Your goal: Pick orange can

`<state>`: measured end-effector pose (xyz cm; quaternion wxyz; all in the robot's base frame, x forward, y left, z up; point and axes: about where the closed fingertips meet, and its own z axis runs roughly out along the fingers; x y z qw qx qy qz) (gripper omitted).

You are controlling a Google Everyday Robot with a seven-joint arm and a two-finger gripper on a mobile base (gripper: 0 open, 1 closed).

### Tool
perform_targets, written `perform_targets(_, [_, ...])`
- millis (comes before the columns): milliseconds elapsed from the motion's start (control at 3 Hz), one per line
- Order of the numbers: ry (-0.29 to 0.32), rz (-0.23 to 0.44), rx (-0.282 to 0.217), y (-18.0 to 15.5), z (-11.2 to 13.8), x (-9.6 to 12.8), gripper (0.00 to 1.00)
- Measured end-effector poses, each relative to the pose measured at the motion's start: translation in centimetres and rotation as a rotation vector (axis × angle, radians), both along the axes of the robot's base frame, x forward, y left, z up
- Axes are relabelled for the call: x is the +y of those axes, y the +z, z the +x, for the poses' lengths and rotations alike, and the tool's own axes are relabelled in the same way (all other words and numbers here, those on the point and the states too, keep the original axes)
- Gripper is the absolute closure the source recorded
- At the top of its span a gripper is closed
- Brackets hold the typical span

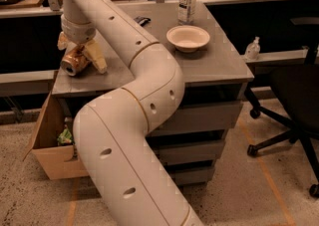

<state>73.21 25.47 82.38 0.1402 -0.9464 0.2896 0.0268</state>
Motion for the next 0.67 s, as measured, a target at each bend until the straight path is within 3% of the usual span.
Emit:
perform_targets(333, [0.01,-0.005,0.005,-0.27,-0.14,0.08,0.32])
perform_targets(667, [0.01,-0.006,0.005,-0.11,-0.2,0.03,0.33])
